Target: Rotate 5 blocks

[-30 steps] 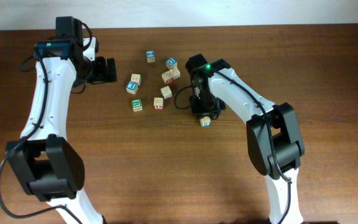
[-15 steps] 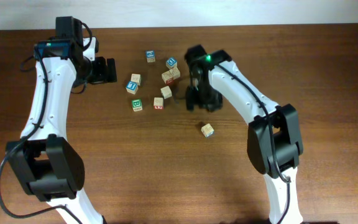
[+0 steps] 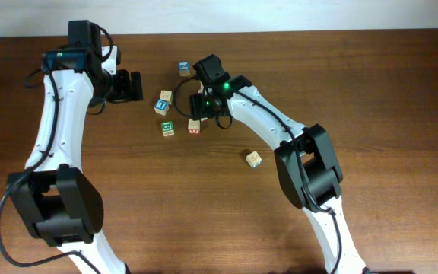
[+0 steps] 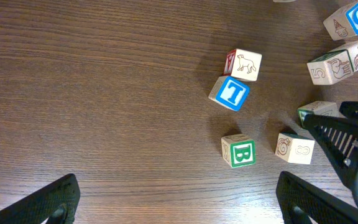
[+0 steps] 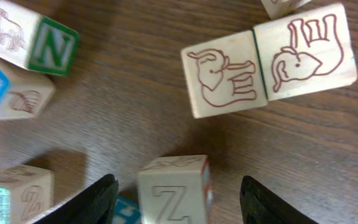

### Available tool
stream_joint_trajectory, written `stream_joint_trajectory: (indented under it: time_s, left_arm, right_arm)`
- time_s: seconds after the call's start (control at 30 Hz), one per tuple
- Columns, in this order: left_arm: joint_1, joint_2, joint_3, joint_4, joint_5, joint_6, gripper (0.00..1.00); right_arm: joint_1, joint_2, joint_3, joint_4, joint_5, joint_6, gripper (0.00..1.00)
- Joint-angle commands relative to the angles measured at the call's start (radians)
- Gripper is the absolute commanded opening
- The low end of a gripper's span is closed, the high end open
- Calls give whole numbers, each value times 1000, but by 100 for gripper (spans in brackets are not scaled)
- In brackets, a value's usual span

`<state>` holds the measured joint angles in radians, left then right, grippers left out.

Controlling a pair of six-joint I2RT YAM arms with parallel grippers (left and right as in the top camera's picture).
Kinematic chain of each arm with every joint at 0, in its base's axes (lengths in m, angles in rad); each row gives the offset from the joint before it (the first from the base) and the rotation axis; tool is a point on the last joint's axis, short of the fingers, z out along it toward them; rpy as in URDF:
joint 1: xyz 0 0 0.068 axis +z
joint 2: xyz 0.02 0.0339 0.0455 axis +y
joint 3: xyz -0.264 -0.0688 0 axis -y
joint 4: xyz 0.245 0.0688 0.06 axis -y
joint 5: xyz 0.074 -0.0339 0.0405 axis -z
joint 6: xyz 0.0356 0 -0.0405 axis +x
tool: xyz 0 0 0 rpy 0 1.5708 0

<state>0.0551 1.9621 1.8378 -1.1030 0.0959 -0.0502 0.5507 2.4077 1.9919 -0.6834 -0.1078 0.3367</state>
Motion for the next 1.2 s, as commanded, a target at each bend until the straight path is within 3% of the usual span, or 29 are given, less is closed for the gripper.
stream_joint_trajectory:
  time_s: [0.0, 0.17, 0.27, 0.57, 0.67, 0.8, 0.9, 1.03, 1.1, 1.17]
  left_arm:
    - [0, 9, 16, -1, -7, -13, 99]
    - [0, 9, 16, -1, -7, -13, 99]
    - [0, 9, 16, -1, -7, -13, 99]
    - [0, 9, 16, -1, -7, -13, 99]
    - [0, 9, 16, -1, -7, -13, 99]
    - [0, 9, 16, -1, -7, -13, 99]
    - [0, 9, 16, -1, -7, -13, 99]
    - [0, 9, 16, -1, -7, -13, 99]
    - [0, 9, 16, -1, -7, -13, 99]
    - [0, 9, 16, -1, -7, -13, 99]
  right_arm:
    - [-1, 19, 10, -16, 68, -49, 49]
    - [-1, 18, 10, -42, 63, -46, 34]
    - [-1, -8, 16, -139, 62, 10, 35]
    - [-1, -27, 93, -715, -72, 88, 40]
    - [-1, -26, 93, -774, -72, 88, 46]
    - [-1, -27, 111, -668, -66, -23, 47]
    - [-1, -27, 177, -645, -61, -45, 53]
    - [-1, -21, 167, -530, 114, -45, 58]
    - [-1, 5, 151, -474, 116, -29, 51]
    - [-1, 22, 151, -479, 116, 17, 32]
